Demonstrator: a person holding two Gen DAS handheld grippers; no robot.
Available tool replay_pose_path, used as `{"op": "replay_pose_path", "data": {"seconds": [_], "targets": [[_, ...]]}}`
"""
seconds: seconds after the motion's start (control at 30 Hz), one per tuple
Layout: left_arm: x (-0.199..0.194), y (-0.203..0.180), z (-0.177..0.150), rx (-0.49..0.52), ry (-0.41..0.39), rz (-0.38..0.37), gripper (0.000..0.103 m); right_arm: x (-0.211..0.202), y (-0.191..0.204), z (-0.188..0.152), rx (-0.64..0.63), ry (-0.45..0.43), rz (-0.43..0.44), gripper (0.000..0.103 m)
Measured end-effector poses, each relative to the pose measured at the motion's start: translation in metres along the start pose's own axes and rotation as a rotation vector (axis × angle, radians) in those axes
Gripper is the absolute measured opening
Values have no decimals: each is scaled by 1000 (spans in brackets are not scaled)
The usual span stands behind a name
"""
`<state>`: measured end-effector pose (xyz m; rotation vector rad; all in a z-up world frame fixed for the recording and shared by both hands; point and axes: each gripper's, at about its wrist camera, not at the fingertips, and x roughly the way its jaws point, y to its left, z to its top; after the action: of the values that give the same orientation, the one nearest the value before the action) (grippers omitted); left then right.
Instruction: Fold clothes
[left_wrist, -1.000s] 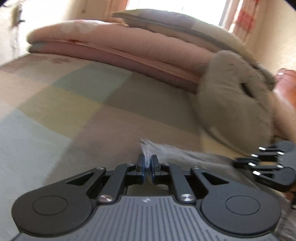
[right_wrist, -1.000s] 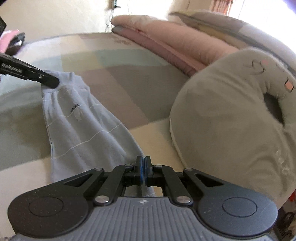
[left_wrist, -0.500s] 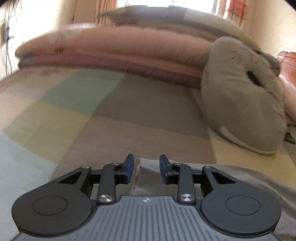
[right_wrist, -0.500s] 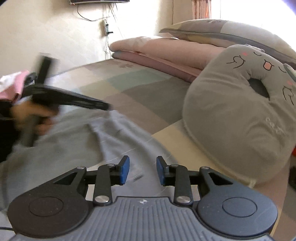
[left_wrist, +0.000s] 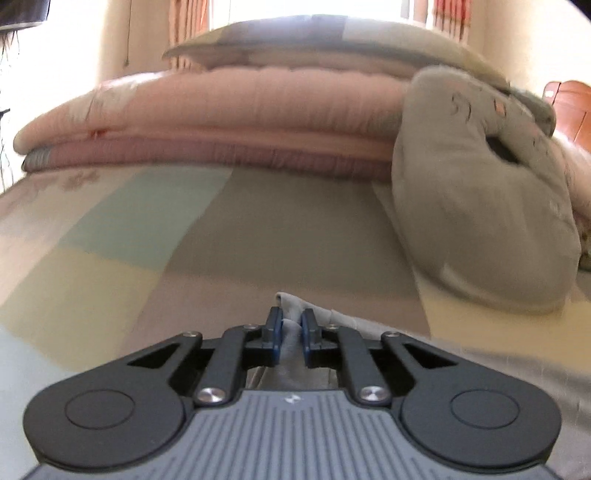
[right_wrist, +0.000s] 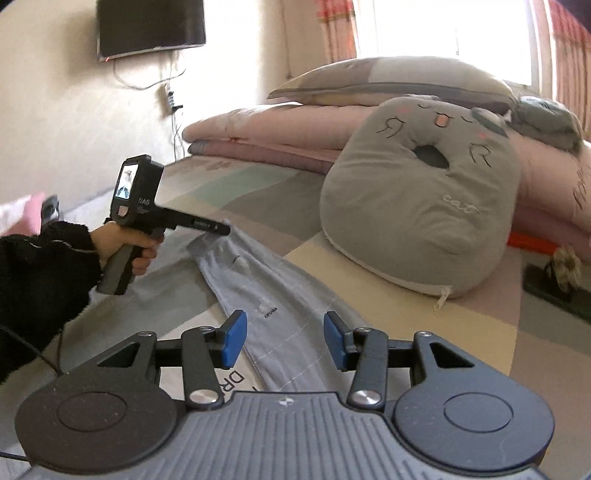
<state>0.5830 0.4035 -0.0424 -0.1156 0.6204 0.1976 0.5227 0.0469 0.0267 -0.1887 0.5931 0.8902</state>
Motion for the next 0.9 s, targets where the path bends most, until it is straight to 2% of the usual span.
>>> {"op": "replay_pose_path", "data": {"seconds": [0.03,0.1,0.13,0.2,0.3,0.4,0.5,0.53,0.67,0.73,0.8,0.83,0.87,0.9], "targets": [[5,-1,5,8,19,15,17,-1,0,0,4,-1,1,51],[9,-5,10,27,37,59,16,-3,-1,-1,13,-4,2,51],[9,-8,11,38,35,87,14,-4,-2,-1,18,-5,3,53],[-5,-17,7,75,-9,92,16,-6,-2,-2,27,-7,4,54],[-24,-42,-10,135,-22,-54,20,-8,-3,-3,38,-7,5,58],[-25,-67,-37,197,46,-197,23,-3,-2,-4,42,10,16,58],[-23,-73,-62,227,105,-198,26,-3,-2,-5,40,19,18,58],[-30,-68,-68,213,101,-194,26,-3,-3,-6,39,23,15,59],[-56,-49,-72,211,150,-114,24,4,-4,-18,5,85,-14,59],[-70,-44,-70,208,143,-84,22,15,2,-23,-33,103,-25,57],[-87,-38,-68,164,106,-112,27,27,9,-26,-75,113,-35,52],[-92,-35,-67,136,100,-122,35,33,12,-28,-96,118,-39,45],[-96,-33,-66,110,94,-132,40,39,16,-30,-117,123,-44,42],[-101,-32,-67,102,90,-128,40,45,19,-32,-138,128,-49,40]]}}
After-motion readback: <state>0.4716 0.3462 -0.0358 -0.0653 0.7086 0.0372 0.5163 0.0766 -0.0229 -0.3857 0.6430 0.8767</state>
